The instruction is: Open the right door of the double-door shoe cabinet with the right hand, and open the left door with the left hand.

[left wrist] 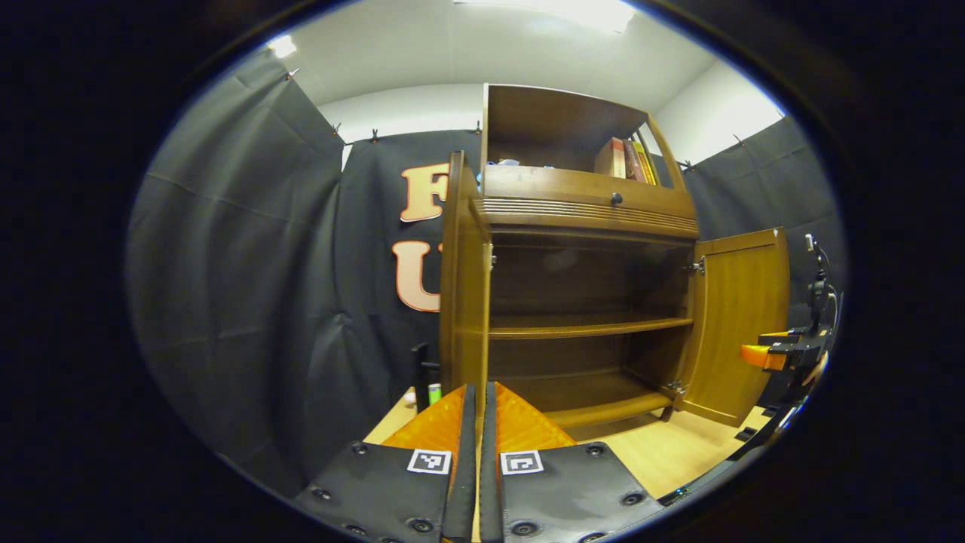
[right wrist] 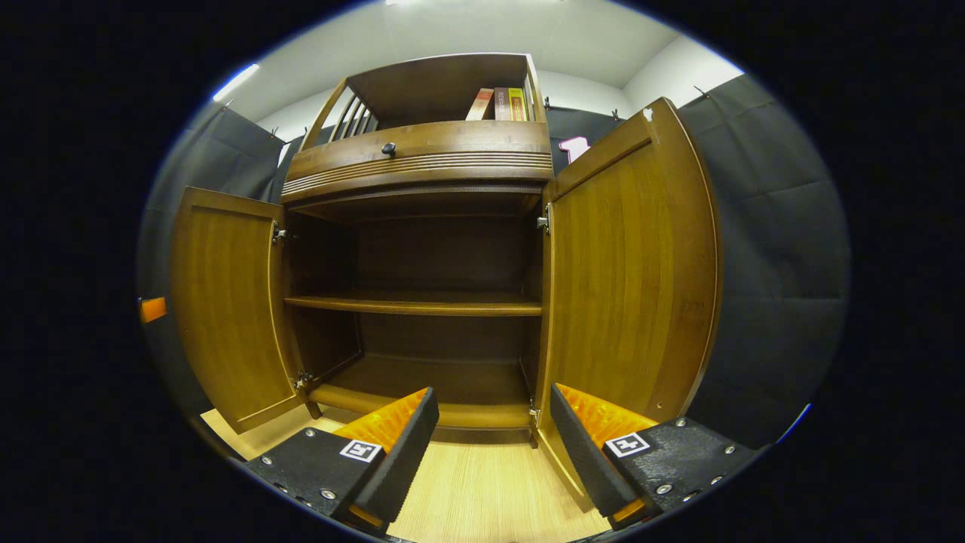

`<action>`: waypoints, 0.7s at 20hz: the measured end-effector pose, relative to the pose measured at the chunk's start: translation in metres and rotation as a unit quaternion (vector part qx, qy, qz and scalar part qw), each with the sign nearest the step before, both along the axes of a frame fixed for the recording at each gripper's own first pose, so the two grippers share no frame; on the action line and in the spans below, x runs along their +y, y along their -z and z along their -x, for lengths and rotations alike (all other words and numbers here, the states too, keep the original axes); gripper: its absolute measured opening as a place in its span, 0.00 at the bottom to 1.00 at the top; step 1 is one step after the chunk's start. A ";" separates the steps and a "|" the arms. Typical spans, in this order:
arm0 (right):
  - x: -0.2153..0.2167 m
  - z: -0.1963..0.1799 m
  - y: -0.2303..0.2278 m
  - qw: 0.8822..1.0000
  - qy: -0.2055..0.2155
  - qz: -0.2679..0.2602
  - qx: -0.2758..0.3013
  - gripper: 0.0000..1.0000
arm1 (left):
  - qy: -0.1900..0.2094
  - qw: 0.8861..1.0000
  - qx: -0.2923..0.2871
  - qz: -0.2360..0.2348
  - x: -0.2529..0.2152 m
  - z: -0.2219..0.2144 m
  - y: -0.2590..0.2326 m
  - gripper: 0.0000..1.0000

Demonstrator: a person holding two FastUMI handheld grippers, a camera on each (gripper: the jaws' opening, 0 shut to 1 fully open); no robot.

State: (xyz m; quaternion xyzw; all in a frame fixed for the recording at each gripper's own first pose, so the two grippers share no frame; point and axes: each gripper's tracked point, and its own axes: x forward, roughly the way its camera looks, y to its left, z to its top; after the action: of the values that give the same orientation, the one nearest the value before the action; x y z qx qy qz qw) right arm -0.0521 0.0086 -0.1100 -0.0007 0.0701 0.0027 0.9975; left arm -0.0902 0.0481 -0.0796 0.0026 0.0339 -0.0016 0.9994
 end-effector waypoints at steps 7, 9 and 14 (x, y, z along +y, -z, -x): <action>-0.020 0.002 -0.004 1.000 0.004 0.005 -0.005 0.92 | 0.024 1.000 0.002 0.003 -0.043 -0.027 -0.010 0.23; -0.026 0.003 -0.007 1.000 0.005 0.007 -0.008 0.92 | 0.030 1.000 0.003 -0.004 -0.058 -0.033 -0.011 0.29; -0.044 0.006 -0.011 1.000 0.012 0.010 -0.016 0.92 | 0.046 0.999 0.007 -0.008 -0.089 -0.052 -0.011 0.58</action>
State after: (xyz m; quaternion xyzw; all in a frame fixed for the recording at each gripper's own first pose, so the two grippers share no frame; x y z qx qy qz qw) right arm -0.0580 -0.0354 -0.0988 -0.0098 0.0547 -0.0097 0.9984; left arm -0.0378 -0.0411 -0.0683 0.0122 0.0408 -0.0472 0.9980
